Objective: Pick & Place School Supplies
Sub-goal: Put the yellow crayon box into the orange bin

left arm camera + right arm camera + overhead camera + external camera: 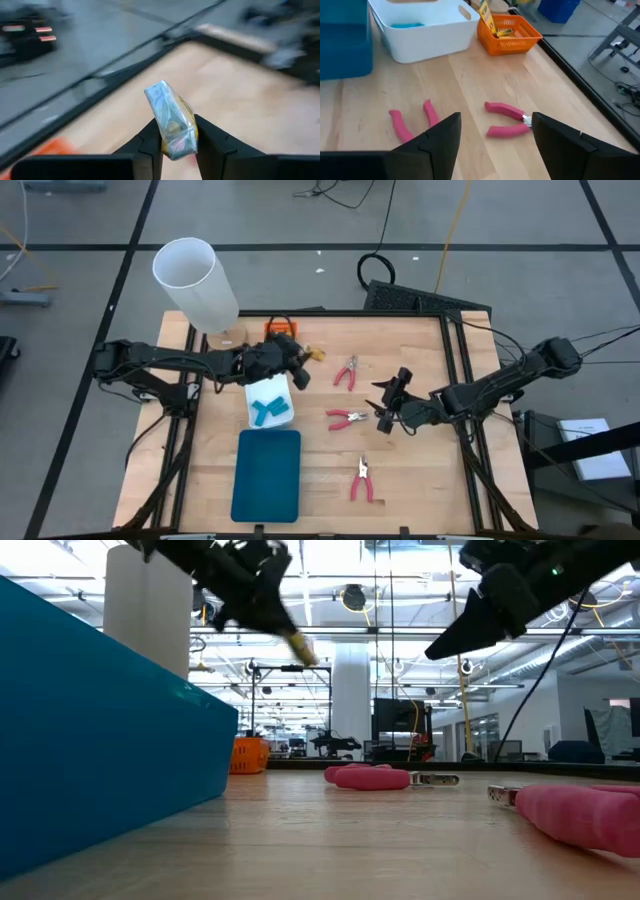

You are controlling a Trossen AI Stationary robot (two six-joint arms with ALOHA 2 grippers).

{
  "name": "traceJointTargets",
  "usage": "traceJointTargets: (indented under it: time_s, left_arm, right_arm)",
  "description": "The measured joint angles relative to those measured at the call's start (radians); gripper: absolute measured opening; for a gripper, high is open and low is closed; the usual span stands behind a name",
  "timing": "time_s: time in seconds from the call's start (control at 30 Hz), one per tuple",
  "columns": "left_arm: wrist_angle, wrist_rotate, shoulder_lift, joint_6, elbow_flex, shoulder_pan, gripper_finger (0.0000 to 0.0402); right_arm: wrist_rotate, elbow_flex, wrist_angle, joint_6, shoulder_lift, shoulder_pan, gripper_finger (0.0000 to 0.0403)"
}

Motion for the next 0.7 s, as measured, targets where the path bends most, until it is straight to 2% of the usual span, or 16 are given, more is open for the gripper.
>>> traceJointTargets:
  time_s: [0.13,0.3,0.4,0.53,0.7]
  left_arm:
    - [-0.159,-0.163,0.0,-0.066,0.0,0.008,0.0092]
    - [-0.284,-0.251,0.008,-0.145,0.0,0.033,0.0076]
    - [-0.367,-0.312,0.007,-0.213,0.0,0.062,0.0076]
    - [-0.449,-0.34,0.008,-0.278,-0.001,0.101,0.009]
    - [-0.421,-0.346,0.035,-0.298,-0.027,0.148,0.0084]
  right_arm:
    - [-0.012,-0.1,0.189,-0.011,-0.031,-0.009,0.0227]
    - [-0.216,-0.225,0.498,-0.05,-0.059,-0.07,0.0222]
    - [-0.294,-0.284,0.613,-0.05,-0.064,-0.105,0.0219]
    - [-0.316,-0.327,0.661,-0.034,-0.064,-0.134,0.0215]
    - [-0.32,-0.332,0.662,-0.029,-0.064,-0.143,0.0214]
